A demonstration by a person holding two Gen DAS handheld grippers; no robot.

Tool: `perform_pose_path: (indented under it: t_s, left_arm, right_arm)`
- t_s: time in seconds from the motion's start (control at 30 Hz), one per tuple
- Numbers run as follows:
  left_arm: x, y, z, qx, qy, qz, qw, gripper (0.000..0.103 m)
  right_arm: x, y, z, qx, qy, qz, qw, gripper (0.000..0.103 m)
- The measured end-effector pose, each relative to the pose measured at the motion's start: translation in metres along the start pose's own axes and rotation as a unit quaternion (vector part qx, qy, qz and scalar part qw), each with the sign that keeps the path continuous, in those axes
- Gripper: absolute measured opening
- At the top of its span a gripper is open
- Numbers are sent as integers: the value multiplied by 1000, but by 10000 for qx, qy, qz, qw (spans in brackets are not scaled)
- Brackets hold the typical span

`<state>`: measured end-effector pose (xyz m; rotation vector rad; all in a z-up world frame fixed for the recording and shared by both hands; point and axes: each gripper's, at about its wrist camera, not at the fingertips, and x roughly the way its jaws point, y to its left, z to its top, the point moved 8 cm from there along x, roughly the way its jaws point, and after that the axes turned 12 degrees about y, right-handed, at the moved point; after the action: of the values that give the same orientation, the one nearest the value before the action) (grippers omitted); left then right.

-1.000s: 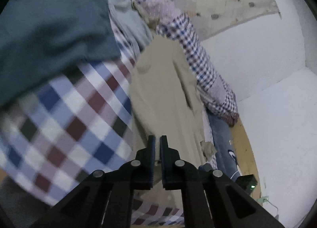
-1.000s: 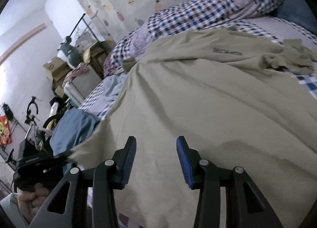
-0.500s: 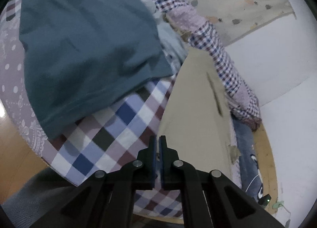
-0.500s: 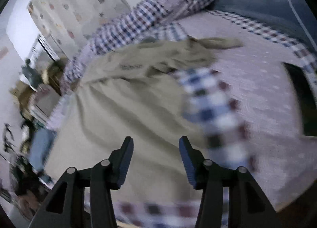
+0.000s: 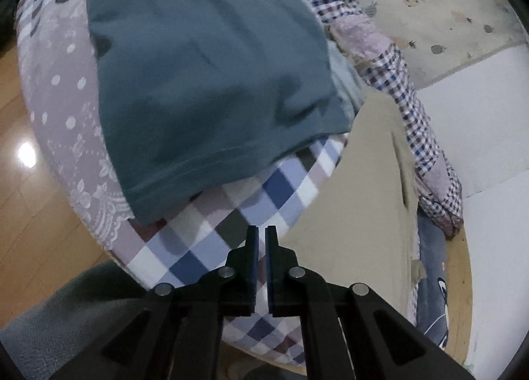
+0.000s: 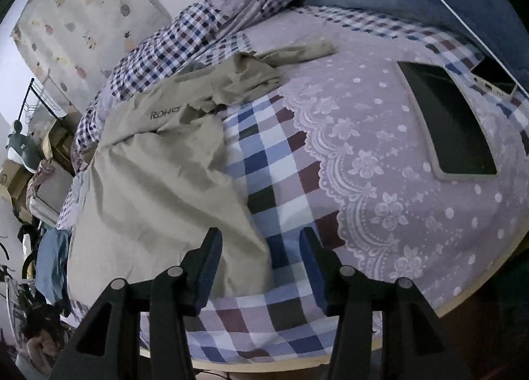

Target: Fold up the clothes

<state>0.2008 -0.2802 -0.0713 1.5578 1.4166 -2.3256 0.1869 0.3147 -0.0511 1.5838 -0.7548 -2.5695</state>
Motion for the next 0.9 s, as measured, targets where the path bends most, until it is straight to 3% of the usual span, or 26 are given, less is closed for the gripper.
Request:
perform_pose_path:
  t_s: [0.07,0.13,0.17,0.23,0.3,0.4,0.6,0.7,0.77,0.8,0.9]
  left_arm:
    - [6,-2,-2,143,124,75,9998,7]
    - [12,-5,-5,295,227,174,9992,20]
    - [13,-5,-7,348,254,148,9990,23]
    - [17,-10,-9,436,329,-43,9985,43]
    - [19,-14,-8,458,324,-218,9982,53]
    - [26,-17,-3,451,273,-222,9984,60]
    - [44,-17,3,569,305,81,9979,60]
    - [44,-17,4,596,238,49,9979,59]
    - [41,-15,5,566,130,-40,9983,29]
    - [39,-13,5,516,112,-93,9986,9]
    - [38,-7,5,401,107,-263,9988,4]
  right_arm:
    - [5,3,0,-32,61,-57,10000,53]
    - [8,7,0,-105,66,-120,9999,54]
    - [9,9,0,-127,59,-90,9999,54]
    - [10,12,0,-160,56,-78,9998,55]
    - [11,13,0,-217,59,-121,9997,55]
    - [11,12,-1,-229,61,-93,9997,55]
    - [11,12,-3,-229,58,-79,9997,55]
    - [12,11,-2,-301,66,-119,9995,55]
    - [12,14,-3,-388,68,-155,9991,56]
    - [13,16,-4,-441,67,-176,9989,56]
    - [16,25,-6,-652,80,-222,9976,54]
